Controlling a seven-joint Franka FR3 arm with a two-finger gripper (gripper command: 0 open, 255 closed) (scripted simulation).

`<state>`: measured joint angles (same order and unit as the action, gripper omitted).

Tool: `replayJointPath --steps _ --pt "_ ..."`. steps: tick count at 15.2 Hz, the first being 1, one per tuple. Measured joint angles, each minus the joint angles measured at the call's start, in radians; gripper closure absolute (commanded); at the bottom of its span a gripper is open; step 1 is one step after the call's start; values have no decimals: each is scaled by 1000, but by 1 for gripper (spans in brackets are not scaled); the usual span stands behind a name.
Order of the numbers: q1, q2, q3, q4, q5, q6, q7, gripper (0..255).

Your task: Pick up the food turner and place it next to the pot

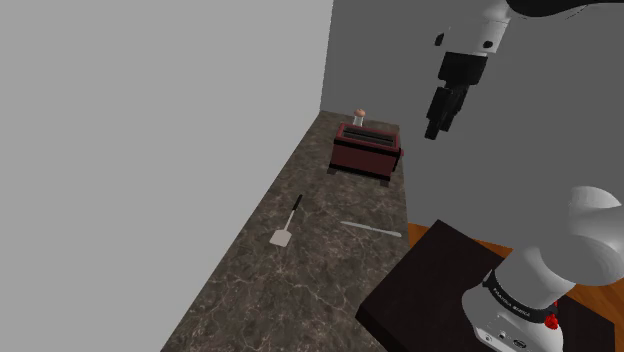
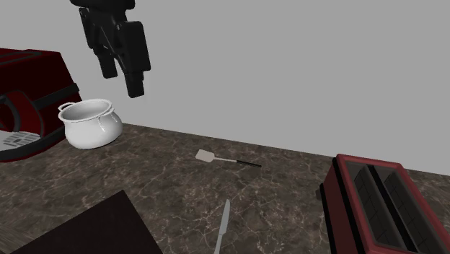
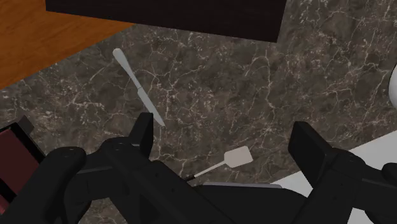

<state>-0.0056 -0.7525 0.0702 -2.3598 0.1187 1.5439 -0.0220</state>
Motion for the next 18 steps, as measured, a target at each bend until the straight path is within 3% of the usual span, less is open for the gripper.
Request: replayJointPath --steps 3,9,18 --pt "-3 12 25 -24 15 41 39 0" --pt "-21 111 130 -98 66 241 217 0" --pt "-73 389 293 -100 72 559 515 0"
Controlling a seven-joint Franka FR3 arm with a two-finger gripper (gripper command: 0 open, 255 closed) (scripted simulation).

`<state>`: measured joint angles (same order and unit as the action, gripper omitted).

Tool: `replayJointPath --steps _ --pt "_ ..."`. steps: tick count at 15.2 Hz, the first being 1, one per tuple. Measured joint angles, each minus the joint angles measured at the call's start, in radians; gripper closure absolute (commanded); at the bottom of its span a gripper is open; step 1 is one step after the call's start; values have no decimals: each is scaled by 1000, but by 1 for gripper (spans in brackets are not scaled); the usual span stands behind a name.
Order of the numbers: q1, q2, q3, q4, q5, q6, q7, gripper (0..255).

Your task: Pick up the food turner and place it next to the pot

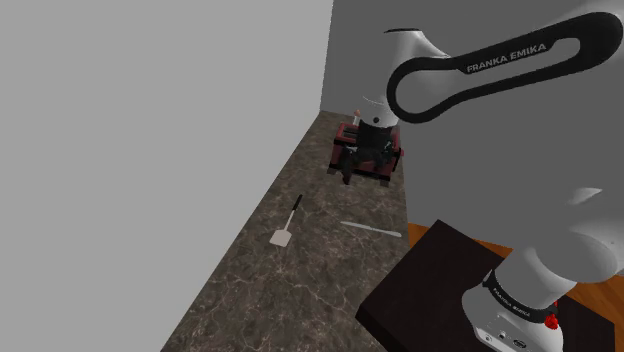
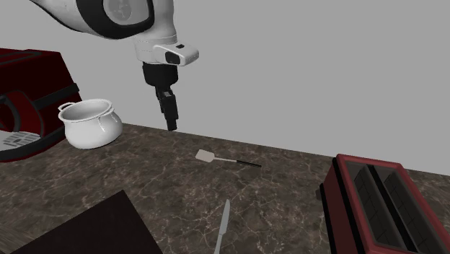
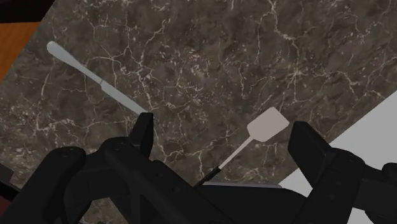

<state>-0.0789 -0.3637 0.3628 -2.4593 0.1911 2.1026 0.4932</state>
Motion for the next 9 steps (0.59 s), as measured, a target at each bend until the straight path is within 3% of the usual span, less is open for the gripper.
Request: replayJointPath --steps 5,9 --pt "-42 202 70 53 -76 157 195 0" --pt "-59 382 94 120 -192 262 380 0"
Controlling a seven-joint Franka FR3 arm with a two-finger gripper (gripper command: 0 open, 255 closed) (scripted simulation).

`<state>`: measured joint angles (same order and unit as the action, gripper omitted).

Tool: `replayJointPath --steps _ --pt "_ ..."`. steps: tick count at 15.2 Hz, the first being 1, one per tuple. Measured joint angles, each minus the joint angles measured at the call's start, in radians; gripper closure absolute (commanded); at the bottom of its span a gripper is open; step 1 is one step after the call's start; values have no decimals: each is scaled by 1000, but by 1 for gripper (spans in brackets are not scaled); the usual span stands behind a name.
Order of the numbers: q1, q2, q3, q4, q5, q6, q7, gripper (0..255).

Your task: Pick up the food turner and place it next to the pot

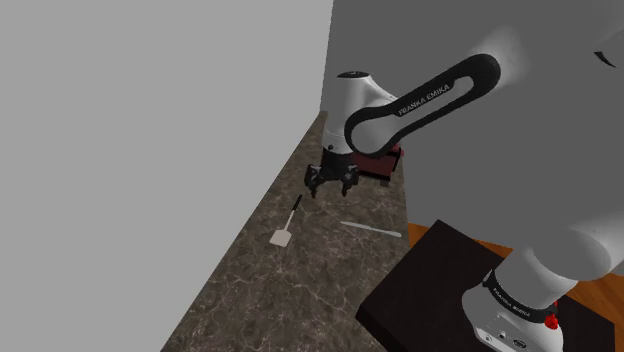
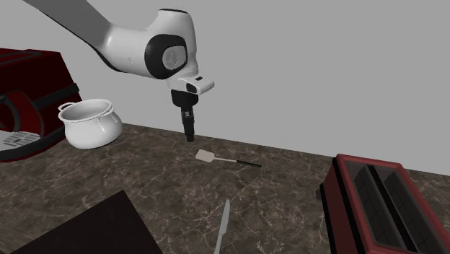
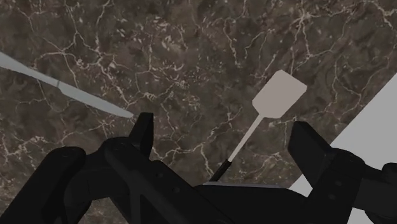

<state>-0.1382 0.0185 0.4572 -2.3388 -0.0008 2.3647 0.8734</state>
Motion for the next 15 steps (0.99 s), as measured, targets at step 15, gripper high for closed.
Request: replayJointPath --steps 15 --pt "155 601 -203 450 -321 124 537 0"
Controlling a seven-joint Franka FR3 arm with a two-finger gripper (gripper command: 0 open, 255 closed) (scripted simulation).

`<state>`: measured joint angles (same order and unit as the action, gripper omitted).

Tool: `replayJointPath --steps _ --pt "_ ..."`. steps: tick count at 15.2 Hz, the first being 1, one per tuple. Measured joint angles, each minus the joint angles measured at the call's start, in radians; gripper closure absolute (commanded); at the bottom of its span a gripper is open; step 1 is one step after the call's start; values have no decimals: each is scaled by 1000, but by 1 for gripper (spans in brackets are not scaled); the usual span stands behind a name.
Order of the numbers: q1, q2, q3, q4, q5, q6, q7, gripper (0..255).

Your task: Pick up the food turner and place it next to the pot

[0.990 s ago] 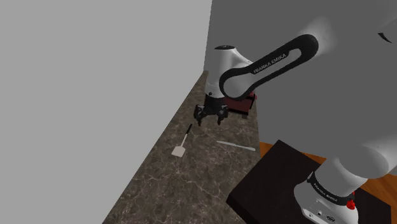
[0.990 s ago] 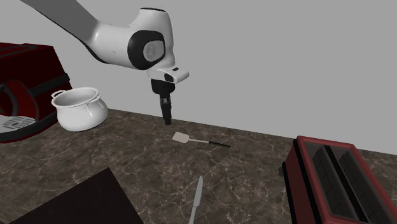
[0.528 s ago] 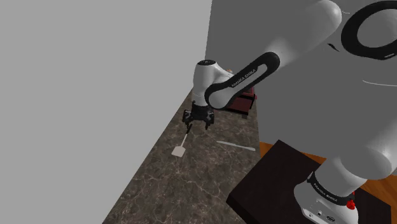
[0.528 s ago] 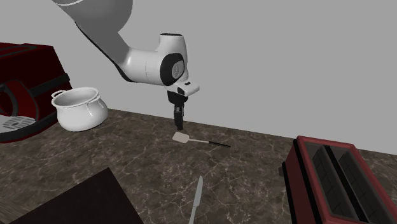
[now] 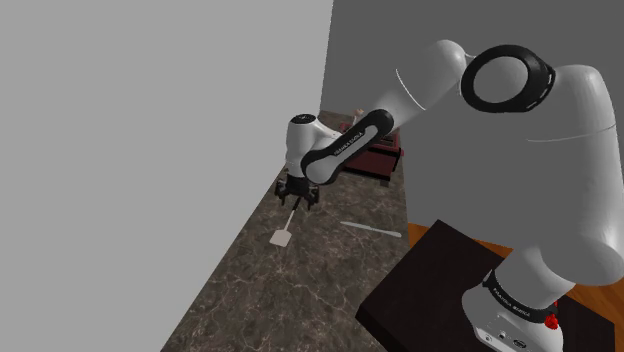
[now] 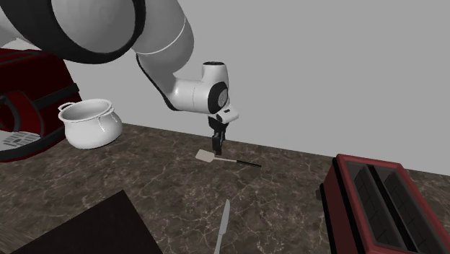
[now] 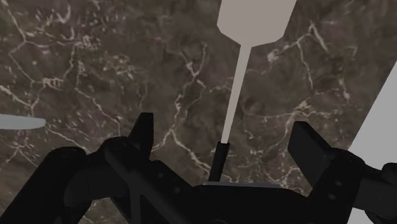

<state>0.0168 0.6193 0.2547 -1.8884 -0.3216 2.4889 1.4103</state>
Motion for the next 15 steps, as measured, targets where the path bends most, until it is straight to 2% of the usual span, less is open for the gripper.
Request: replayJointPath --steps 4,15 --pt "34 138 -51 139 -11 3 71 0" --pt "49 234 -77 195 -27 46 88 0"
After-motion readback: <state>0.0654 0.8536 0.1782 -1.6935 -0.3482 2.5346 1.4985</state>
